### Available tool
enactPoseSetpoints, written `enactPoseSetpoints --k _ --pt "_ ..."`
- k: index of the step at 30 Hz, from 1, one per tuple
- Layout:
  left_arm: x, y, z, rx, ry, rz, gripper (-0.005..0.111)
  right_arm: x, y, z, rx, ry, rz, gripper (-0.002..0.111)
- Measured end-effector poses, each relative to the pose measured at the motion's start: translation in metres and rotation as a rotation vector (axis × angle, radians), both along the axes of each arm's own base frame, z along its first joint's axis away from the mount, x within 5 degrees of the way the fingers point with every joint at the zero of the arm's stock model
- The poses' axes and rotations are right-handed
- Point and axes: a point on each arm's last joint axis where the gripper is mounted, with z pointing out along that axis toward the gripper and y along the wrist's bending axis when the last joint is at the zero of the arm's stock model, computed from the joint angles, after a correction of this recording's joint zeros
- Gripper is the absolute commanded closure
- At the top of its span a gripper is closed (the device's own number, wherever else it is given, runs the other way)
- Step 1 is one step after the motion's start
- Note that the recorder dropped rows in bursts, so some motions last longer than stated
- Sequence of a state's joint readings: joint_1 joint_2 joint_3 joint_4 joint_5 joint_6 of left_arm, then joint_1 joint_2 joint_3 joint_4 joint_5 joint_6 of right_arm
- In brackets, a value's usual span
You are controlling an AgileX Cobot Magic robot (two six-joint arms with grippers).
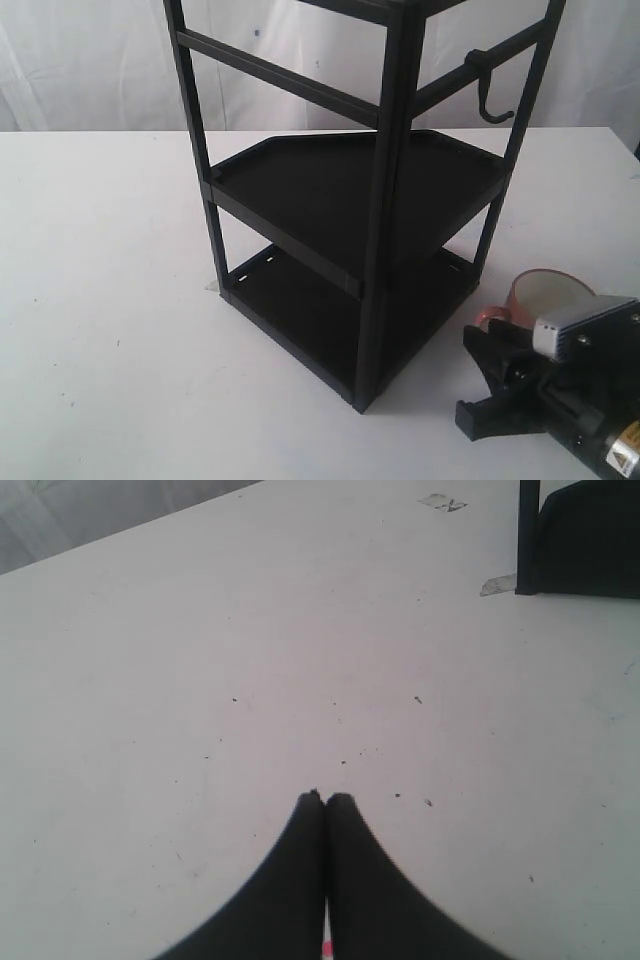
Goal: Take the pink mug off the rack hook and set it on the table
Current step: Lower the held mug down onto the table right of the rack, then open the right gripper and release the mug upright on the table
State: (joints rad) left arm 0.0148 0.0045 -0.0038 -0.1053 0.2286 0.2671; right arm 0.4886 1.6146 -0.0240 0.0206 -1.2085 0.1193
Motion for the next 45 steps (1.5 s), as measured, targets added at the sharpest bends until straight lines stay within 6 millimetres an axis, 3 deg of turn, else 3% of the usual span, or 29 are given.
enactPoseSetpoints --k 11,14,19,23,36,40,45 --pt "0.0 0.0 0.0 0.0 0.0 0.0 0.107 -0.011 -0.007 0.045 0.157 -0.213 -0.013 0.107" --pt "0.0 0.0 0.0 0.0 0.0 0.0 0.107 -0.014 -0.013 0.056 0.195 -0.254 -0.061 0.108" --pt "0.0 0.0 0.0 0.0 0.0 0.0 0.107 -0.019 -0.028 0.056 0.192 -0.156 -0.204 0.108" --pt "0.0 0.0 0.0 0.0 0.0 0.0 0.107 -0.023 -0.031 0.061 0.144 -0.113 -0.197 0.108" --pt "0.0 0.0 0.0 0.0 0.0 0.0 0.107 -0.002 -0.017 0.128 0.037 -0.043 -0.136 0.108" --pt "0.0 0.0 0.0 0.0 0.0 0.0 0.107 -0.001 -0.018 0.129 -0.043 0.01 -0.091 0.108" --pt "0.0 0.0 0.0 0.0 0.0 0.0 0.107 -0.014 -0.01 0.126 -0.16 0.173 0.099 0.108"
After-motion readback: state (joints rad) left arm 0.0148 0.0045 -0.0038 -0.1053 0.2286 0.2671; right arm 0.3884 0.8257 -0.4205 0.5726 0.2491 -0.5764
